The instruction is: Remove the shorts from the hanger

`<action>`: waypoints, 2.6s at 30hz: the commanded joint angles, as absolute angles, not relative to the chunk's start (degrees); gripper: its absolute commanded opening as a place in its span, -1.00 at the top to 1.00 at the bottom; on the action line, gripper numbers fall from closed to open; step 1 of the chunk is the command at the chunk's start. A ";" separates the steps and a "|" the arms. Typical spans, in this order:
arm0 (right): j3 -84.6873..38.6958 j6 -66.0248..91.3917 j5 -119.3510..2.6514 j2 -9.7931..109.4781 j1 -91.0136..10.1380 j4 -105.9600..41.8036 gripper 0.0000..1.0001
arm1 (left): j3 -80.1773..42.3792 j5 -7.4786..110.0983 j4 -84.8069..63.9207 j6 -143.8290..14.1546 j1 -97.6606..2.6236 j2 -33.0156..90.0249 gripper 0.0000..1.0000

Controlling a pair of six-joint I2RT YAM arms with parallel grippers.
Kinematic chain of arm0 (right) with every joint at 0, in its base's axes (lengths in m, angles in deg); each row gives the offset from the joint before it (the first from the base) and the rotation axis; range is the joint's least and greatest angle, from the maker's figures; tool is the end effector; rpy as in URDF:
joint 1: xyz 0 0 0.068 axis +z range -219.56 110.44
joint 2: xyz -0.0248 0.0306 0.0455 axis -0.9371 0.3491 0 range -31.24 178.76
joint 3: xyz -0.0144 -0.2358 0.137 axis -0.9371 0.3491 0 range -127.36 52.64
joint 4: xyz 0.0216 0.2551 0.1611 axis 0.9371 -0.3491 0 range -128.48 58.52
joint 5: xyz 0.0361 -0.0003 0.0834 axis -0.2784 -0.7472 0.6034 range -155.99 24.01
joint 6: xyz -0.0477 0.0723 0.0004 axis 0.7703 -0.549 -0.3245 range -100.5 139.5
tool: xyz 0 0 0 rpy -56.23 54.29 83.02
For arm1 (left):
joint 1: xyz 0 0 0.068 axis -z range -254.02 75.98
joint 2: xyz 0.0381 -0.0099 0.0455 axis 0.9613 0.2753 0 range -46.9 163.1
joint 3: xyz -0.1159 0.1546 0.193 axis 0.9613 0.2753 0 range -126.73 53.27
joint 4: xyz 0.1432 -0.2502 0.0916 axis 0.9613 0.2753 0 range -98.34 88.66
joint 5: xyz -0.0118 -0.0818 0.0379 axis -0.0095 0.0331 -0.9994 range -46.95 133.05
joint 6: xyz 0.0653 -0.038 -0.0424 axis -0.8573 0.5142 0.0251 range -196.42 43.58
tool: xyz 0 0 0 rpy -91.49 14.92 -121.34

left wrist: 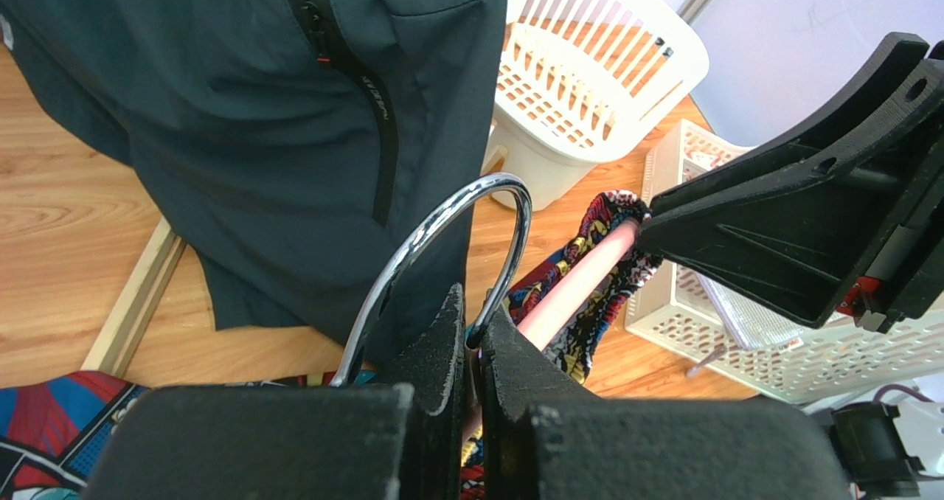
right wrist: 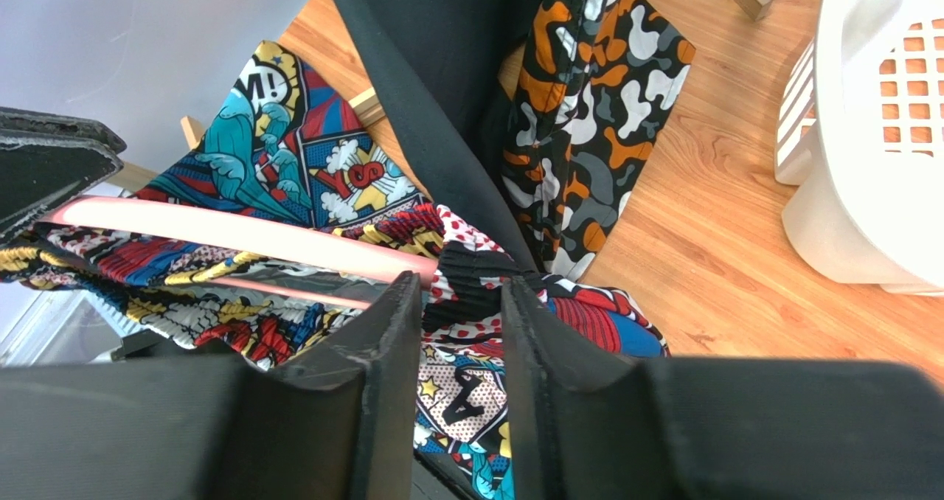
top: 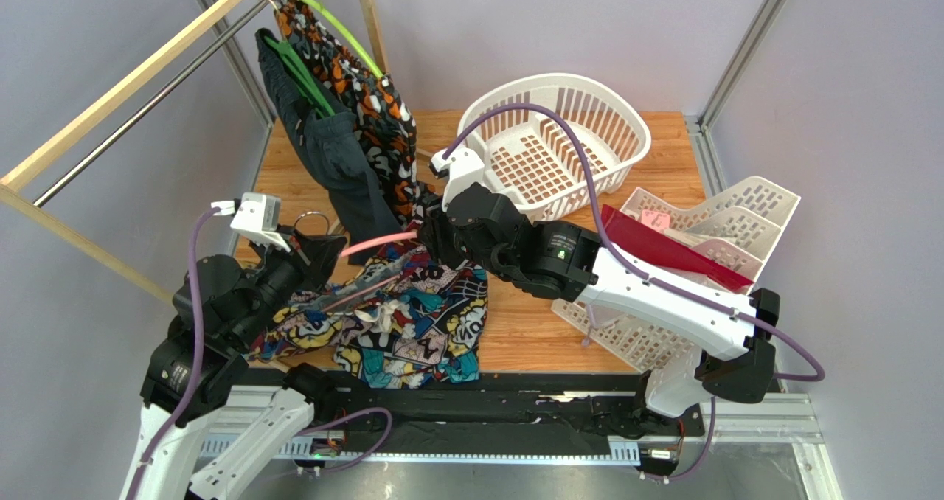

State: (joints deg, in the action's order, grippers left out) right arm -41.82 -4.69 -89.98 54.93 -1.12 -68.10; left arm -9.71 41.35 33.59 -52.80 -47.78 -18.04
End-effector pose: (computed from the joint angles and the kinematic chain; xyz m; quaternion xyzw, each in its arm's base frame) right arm 0.1780 0.3659 0.4099 -0.2177 0.8181 0.2394 0.4754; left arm 0.1292 -0.0611 0.4320 0.0075 0.7536 -0.2669 0.6007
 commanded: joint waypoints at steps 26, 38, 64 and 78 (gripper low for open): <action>-26.83 -12.76 -110.10 47.69 -1.18 -65.94 1.00 | -7.73 39.10 24.71 -46.19 -47.74 -21.23 1.00; -9.51 -14.08 -106.69 36.70 -7.94 -55.92 1.00 | -6.58 34.26 23.30 -43.20 -47.74 -23.61 1.00; -11.17 6.03 -79.19 20.28 -10.06 -58.91 0.57 | -11.06 50.50 24.88 -51.63 -47.74 -13.77 1.00; -7.83 12.73 -57.66 22.02 -10.59 -55.22 -0.61 | -12.12 62.82 23.74 -56.29 -47.74 -12.97 1.00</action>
State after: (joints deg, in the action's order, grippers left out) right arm -8.42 10.31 -64.25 21.86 -10.41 -58.53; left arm -9.43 58.25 27.41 -54.24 -47.52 -12.16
